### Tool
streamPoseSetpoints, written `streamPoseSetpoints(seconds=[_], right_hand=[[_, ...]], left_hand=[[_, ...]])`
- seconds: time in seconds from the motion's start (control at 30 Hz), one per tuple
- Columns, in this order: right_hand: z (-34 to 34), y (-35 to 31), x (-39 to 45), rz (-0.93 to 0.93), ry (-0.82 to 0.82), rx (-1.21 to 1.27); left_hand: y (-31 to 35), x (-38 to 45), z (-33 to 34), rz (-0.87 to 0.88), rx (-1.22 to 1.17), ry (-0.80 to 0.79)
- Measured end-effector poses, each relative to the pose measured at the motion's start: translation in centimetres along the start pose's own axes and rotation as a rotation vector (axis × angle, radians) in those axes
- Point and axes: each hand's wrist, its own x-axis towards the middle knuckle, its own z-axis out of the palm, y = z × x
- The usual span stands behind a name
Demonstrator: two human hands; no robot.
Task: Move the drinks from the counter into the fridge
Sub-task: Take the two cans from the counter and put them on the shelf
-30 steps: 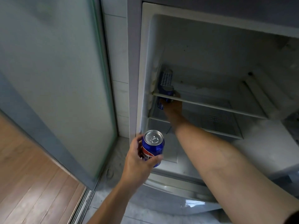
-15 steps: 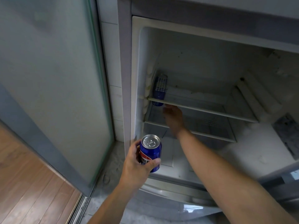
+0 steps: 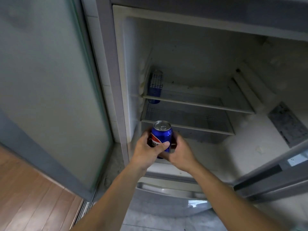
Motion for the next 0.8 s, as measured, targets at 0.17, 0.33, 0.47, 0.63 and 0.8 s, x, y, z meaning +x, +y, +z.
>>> streamPoseSetpoints(seconds=[0.17, 0.33, 0.47, 0.63, 0.8], right_hand=[[0.4, 0.5, 3.3, -0.016, 0.149, 0.075], [1.5, 0.4, 8.3, 0.010, 0.279, 0.083], [2.4, 0.3, 11.6, -0.027, 0.323, 0.037], [3.6, -0.3, 15.8, 0.063, 0.370, -0.071], [4.1, -0.5, 17.6, 0.133, 0.415, -0.100]], left_hand=[[0.5, -0.6, -1.5, 0.113, 0.074, -0.115], [-1.7, -2.3, -4.5, 0.193, 0.127, 0.004], [-2.9, -2.7, -7.3, 0.227, 0.114, 0.071], [-4.6, -2.6, -9.6, 0.205, 0.111, 0.091], [-5.9, -3.0, -9.9, 0.174, 0.128, 0.066]])
